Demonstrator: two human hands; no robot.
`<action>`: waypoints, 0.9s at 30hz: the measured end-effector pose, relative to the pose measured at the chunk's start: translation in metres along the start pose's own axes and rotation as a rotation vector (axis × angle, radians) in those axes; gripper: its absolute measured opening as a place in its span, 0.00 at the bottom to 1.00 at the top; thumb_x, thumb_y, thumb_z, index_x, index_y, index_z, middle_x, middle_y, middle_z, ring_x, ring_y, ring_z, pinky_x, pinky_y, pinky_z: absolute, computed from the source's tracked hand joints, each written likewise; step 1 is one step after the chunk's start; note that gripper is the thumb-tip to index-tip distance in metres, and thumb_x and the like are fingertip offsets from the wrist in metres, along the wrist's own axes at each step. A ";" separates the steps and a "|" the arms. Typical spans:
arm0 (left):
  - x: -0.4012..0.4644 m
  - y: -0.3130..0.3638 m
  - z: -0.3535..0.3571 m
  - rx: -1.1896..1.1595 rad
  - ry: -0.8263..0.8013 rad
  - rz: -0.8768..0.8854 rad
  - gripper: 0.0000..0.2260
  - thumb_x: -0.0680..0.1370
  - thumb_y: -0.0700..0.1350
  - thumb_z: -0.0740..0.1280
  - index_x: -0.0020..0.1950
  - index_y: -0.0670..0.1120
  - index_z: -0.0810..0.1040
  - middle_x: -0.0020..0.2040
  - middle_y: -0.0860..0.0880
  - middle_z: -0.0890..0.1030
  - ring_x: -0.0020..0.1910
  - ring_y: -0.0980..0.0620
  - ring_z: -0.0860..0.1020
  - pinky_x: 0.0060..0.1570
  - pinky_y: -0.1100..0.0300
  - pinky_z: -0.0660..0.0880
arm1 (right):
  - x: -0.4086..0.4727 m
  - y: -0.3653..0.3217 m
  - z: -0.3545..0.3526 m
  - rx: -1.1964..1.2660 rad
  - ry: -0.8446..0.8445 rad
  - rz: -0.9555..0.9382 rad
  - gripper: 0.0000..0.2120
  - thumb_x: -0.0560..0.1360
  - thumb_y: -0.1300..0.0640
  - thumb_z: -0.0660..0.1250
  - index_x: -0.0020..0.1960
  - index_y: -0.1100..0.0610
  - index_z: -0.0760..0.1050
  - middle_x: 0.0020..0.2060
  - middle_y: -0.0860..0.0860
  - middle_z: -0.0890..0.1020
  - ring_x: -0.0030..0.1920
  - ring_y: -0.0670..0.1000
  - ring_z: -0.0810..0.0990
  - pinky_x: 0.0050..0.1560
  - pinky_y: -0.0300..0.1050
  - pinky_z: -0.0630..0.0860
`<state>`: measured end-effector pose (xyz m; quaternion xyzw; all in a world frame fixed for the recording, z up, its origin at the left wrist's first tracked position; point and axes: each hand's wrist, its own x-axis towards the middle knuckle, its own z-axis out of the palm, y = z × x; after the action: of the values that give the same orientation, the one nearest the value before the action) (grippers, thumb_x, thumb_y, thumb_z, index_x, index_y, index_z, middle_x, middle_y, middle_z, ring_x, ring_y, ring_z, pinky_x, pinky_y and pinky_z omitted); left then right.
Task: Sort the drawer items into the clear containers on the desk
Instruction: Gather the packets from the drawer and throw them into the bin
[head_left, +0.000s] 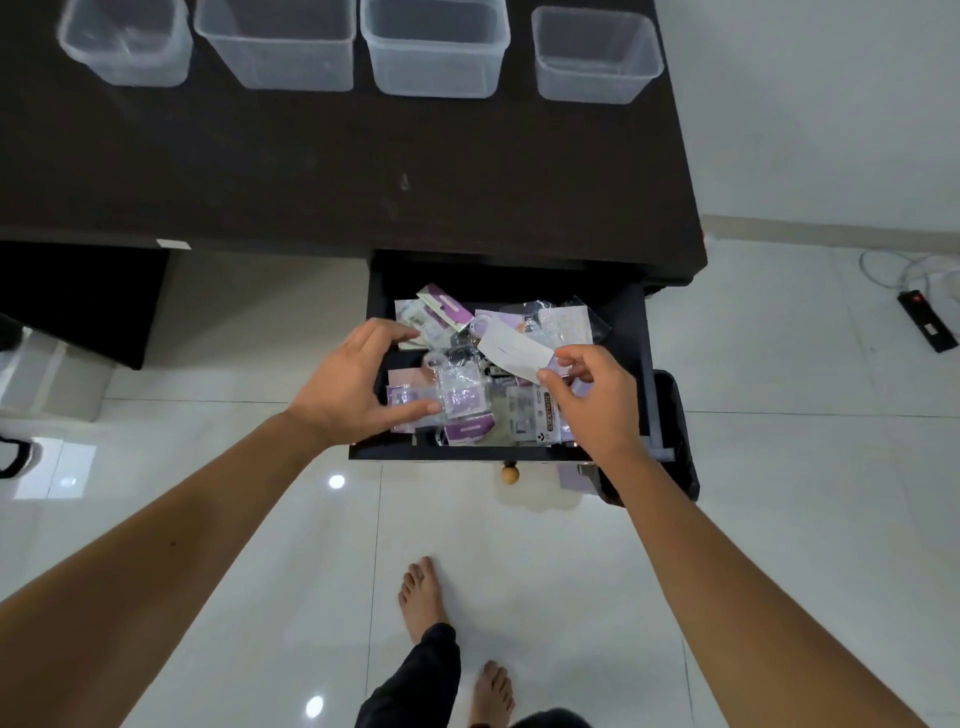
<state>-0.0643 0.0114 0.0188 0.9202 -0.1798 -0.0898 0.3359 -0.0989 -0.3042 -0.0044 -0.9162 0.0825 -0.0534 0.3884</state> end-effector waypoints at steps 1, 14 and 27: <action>0.010 0.002 0.005 -0.015 -0.023 -0.027 0.42 0.70 0.73 0.73 0.75 0.49 0.70 0.70 0.50 0.75 0.68 0.51 0.76 0.67 0.51 0.77 | 0.007 0.004 0.002 -0.030 -0.019 0.007 0.16 0.75 0.53 0.78 0.60 0.55 0.81 0.54 0.50 0.84 0.51 0.47 0.81 0.50 0.48 0.84; 0.064 0.004 0.050 0.302 -0.169 -0.076 0.39 0.73 0.63 0.77 0.80 0.52 0.67 0.62 0.52 0.81 0.65 0.49 0.79 0.60 0.51 0.77 | 0.046 0.024 0.028 -0.180 -0.226 0.142 0.26 0.72 0.56 0.81 0.68 0.54 0.80 0.60 0.52 0.78 0.66 0.54 0.73 0.67 0.52 0.73; 0.068 0.008 0.054 0.511 -0.209 -0.099 0.35 0.72 0.68 0.75 0.75 0.54 0.75 0.70 0.49 0.70 0.71 0.47 0.71 0.60 0.49 0.80 | 0.052 0.029 0.020 -0.154 -0.147 0.161 0.09 0.74 0.58 0.79 0.50 0.60 0.82 0.70 0.55 0.73 0.70 0.52 0.73 0.66 0.41 0.69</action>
<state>-0.0195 -0.0527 -0.0203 0.9685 -0.1850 -0.1524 0.0675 -0.0480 -0.3196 -0.0373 -0.9352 0.1311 0.0519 0.3248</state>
